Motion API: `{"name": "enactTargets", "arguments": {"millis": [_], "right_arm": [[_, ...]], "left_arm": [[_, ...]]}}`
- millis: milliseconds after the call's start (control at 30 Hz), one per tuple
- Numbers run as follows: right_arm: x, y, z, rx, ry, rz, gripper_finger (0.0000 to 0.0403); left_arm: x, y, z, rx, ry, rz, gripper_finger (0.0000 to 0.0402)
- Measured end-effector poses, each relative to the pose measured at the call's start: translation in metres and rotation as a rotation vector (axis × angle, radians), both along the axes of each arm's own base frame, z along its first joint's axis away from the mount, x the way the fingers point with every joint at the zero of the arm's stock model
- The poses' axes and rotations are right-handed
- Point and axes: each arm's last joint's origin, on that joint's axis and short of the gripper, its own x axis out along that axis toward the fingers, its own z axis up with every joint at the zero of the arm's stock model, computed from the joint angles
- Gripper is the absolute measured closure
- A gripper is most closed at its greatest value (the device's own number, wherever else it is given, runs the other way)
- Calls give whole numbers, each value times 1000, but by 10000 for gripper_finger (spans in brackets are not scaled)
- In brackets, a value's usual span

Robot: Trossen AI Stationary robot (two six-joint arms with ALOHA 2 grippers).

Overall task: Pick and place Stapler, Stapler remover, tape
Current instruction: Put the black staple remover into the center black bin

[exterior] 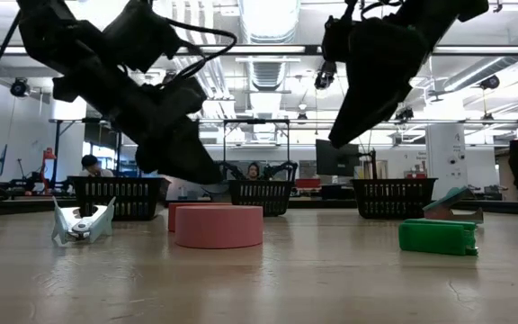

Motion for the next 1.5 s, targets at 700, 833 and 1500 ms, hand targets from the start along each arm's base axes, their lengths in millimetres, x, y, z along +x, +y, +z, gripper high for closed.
{"name": "enactTargets", "arguments": {"millis": [700,833,1500], "right_arm": [[2,1,0,-10,1,19,209],[2,1,0,-11,1,19,209],[2,1,-2,-13,8,23,209]], "left_arm": [[35,-10,33,647,371,-815,189],[48,-10,34,669,485,-837,185],[88,-13,4,807,888,-1059,189]]}}
